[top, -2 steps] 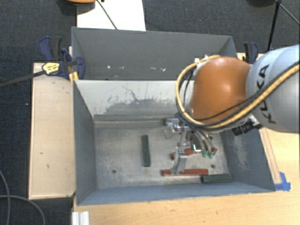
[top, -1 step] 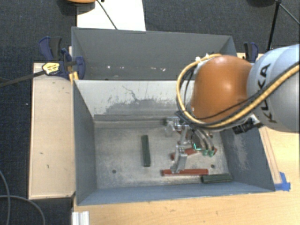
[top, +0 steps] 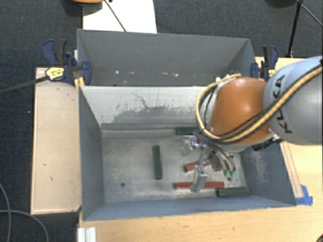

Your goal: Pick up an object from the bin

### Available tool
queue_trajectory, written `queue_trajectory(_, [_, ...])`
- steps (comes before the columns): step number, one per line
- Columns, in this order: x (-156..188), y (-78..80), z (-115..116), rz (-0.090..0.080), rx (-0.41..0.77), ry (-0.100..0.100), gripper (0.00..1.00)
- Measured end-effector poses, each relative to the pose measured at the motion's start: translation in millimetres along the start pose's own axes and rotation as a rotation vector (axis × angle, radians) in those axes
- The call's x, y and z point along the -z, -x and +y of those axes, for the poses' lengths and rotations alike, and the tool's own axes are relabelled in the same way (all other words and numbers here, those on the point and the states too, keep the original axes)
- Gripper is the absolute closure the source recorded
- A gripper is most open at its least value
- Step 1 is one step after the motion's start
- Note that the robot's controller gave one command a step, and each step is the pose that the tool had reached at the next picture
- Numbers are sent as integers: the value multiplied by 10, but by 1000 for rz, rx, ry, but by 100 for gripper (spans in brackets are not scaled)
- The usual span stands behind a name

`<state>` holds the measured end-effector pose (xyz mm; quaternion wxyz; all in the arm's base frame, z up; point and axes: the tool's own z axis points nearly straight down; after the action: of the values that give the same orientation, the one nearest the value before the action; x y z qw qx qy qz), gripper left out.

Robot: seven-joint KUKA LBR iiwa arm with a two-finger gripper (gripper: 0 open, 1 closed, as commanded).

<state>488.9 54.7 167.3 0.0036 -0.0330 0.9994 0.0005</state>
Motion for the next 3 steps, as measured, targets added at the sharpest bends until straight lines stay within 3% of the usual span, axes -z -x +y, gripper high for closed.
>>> queue_trajectory(1, [-752,119,-679,3,-56,-1,0])
queue_trajectory(2, [-973,92,-127,10,-160,0,100])
queue_trajectory(3, [-973,92,-128,10,-161,0,100])
